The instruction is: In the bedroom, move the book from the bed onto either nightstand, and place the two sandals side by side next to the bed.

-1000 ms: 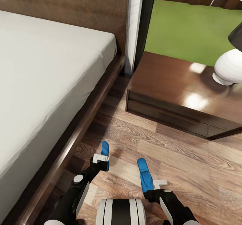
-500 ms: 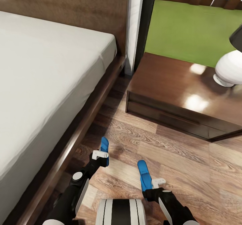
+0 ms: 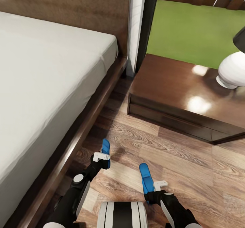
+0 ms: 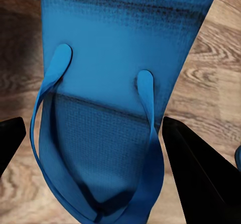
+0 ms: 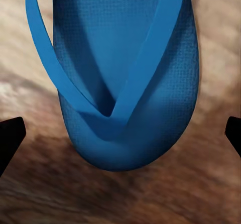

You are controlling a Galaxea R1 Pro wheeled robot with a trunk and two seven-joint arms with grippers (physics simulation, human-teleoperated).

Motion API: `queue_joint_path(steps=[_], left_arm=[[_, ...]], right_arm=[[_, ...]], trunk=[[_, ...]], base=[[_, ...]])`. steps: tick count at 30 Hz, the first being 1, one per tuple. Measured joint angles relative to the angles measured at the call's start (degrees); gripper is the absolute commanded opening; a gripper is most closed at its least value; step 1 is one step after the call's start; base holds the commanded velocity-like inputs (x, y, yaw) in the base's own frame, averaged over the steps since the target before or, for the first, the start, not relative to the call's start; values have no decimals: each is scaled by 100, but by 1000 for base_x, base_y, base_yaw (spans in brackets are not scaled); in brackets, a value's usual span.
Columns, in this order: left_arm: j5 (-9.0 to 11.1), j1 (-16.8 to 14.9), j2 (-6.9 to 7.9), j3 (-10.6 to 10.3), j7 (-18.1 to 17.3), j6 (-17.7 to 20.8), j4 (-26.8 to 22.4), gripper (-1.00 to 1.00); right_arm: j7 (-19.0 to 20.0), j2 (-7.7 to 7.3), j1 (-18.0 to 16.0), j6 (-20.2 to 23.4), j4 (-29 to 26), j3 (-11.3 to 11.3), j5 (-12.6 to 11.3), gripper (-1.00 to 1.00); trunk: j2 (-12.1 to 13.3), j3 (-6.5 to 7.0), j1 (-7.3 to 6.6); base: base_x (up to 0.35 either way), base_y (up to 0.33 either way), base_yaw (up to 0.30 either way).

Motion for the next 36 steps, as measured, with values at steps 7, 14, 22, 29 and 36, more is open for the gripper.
queue_joint_path(steps=[7, 14, 22, 29, 36], left_arm=[[0, 0, 0, 0, 0, -2, 5, -100], [-1, 0, 0, 1, -1, -1, 3, -100], [0, 0, 0, 0, 0, -2, 7, -100], [0, 0, 0, 0, 0, -2, 7, -100], [0, 0, 0, 0, 0, -1, 7, -100]], right_arm=[[0, 2, 0, 0, 0, 0, 1, 100], [0, 5, 0, -1, 1, 14, 0, 100], [0, 4, 0, 0, 0, 15, 0, 100], [0, 2, 0, 1, 0, 11, 0, 100], [0, 4, 0, 2, 0, 10, 0, 100]], trunk=[[0, 0, 0], [0, 0, -1], [0, 0, 0], [0, 0, 0], [0, 0, 0]], base=[[115, 0, 0], [65, 32, 0], [58, 37, 0], [3, 2, 0], [0, 0, 0]])
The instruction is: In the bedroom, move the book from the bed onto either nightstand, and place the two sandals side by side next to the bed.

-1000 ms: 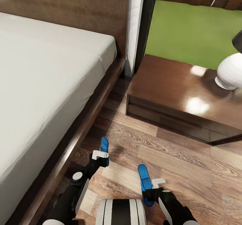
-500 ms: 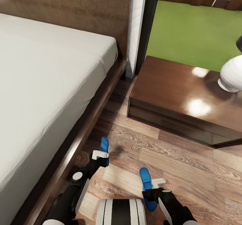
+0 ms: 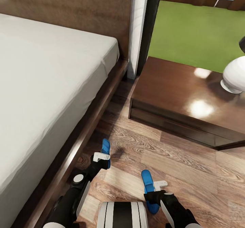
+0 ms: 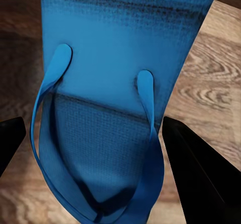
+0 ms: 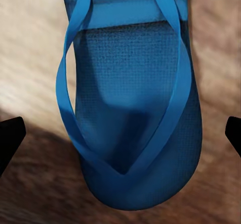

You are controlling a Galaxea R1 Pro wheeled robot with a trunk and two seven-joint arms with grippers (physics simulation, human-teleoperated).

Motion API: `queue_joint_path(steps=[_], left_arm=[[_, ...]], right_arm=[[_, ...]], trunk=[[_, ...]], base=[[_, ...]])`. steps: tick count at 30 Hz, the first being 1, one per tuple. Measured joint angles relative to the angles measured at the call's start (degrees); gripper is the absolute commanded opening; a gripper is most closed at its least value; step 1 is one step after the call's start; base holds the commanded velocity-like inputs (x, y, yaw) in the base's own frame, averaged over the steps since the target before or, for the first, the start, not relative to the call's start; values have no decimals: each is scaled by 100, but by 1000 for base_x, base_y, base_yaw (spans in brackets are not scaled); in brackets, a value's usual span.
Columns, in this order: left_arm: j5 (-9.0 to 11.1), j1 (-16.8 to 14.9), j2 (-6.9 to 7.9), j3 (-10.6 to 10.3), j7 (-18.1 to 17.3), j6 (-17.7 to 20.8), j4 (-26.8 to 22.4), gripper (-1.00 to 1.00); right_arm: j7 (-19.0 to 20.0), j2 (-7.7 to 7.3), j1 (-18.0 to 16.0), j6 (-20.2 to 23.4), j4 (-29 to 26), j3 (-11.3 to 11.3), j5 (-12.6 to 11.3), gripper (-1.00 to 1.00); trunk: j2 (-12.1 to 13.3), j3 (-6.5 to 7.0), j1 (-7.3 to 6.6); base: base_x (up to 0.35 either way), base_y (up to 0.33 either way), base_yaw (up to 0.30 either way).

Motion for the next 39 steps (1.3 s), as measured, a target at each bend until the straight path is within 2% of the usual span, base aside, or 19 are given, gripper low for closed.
queue_joint_path(steps=[4, 14, 24, 39], left_arm=[[-3, 0, 0, 0, 0, 0, 0, -100], [0, 0, 0, 0, 0, 1, 2, -100], [-3, 0, 0, 0, 0, 0, 7, -100], [-2, 0, 0, 0, 0, 0, 8, -100]], right_arm=[[0, -3, 0, -1, 0, 3, 0, 100], [6, -4, 0, -2, 0, -7, 0, 100], [8, -4, 0, -2, 0, -9, 0, 100], [7, -4, 0, 0, 0, -10, 0, 100]], trunk=[[-5, -88, 11], [-5, -89, 10], [-19, -310, 36], [-19, -310, 35]], base=[[0, 0, 0], [0, 0, 0], [0, 0, 0], [53, 0, 0]])
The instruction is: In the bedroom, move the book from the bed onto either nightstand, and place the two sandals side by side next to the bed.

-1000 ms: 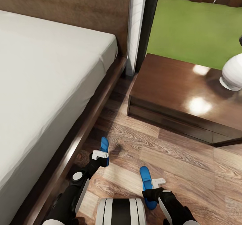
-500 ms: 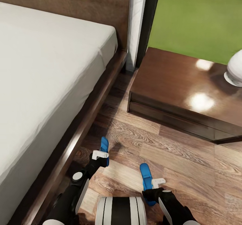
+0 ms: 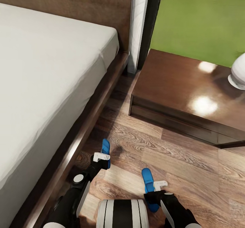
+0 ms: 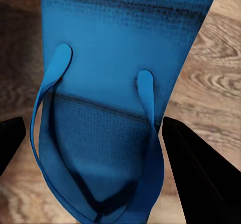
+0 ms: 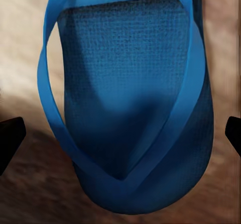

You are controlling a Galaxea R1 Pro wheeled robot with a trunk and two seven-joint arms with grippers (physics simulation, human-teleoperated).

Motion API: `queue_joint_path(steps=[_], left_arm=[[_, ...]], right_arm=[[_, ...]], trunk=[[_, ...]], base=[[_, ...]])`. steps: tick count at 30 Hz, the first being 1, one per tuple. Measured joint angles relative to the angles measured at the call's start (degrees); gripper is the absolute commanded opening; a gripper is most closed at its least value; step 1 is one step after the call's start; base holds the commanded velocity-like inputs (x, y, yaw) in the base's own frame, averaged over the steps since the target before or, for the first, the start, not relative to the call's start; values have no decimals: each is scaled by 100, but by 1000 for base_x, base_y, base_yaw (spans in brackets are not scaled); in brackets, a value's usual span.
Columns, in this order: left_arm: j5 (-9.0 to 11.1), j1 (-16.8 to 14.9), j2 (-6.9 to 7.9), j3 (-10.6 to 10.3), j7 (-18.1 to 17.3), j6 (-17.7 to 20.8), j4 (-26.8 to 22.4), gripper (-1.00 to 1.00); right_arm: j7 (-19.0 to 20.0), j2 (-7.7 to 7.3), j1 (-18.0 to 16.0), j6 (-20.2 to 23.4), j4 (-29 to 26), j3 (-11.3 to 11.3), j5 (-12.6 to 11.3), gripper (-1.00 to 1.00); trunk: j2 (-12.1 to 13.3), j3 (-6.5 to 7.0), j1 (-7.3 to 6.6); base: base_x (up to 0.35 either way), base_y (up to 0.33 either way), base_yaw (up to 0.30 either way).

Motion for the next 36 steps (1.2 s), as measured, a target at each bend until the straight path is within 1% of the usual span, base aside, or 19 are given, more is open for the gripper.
queue_joint_path(steps=[25, 28, 36], left_arm=[[2, 0, 0, 0, 0, 0, 1, -100], [-1, 0, 0, 0, 0, 0, 1, -100], [2, 0, 0, 0, 0, 0, 1, -100]], right_arm=[[2, 0, 0, -1, 0, 3, 0, 100], [2, 0, 0, -1, 0, 6, 0, 100], [2, 0, 0, -1, 0, 7, 0, 100]], trunk=[[0, 0, 1], [-4, -66, 9], [-4, -67, 9]], base=[[2, 0, 0], [0, 0, 0], [0, 0, 0]])
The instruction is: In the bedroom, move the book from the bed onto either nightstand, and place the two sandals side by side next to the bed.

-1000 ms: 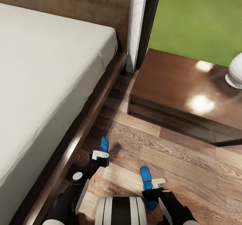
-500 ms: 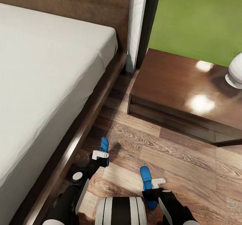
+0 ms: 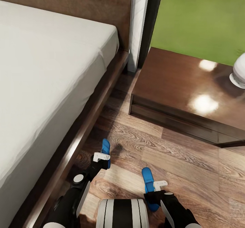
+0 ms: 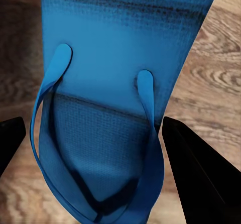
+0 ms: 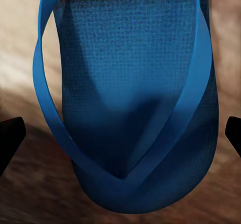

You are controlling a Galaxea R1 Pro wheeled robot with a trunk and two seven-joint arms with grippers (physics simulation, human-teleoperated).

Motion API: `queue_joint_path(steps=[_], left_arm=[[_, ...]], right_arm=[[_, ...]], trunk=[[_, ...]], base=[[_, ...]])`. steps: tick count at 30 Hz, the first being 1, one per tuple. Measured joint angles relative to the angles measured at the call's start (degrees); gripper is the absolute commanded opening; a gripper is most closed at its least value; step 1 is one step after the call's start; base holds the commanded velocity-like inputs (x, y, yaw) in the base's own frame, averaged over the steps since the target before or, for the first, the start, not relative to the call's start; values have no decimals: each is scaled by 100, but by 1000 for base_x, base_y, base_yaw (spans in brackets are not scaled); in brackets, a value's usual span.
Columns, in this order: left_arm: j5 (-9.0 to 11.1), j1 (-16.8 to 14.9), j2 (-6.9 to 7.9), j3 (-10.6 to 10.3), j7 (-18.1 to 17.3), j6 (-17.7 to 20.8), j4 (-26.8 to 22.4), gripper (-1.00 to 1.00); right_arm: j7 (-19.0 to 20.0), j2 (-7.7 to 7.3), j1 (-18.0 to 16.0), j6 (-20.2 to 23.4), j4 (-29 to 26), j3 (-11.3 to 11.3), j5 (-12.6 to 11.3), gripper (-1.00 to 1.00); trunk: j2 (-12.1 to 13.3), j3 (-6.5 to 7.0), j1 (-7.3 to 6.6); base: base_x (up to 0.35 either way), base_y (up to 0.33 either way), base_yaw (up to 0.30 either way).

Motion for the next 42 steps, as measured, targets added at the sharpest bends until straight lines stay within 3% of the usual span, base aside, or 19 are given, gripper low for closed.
queue_joint_path(steps=[25, 26, 42], left_arm=[[0, 1, 0, 0, 0, 0, 9, -100], [0, 1, 0, 0, 0, 0, 9, -100], [0, 0, 0, 0, 0, 0, 17, -100]], right_arm=[[0, 0, 0, 0, -6, -7, 1, 100], [0, 0, 0, 0, -7, -3, 1, -100], [6, -3, 0, -5, -8, -6, 17, -100]], trunk=[[-4, -66, 8], [-4, -67, 8], [-4, -66, 8]], base=[[0, 0, 0], [0, 0, 0], [0, 0, 0]])
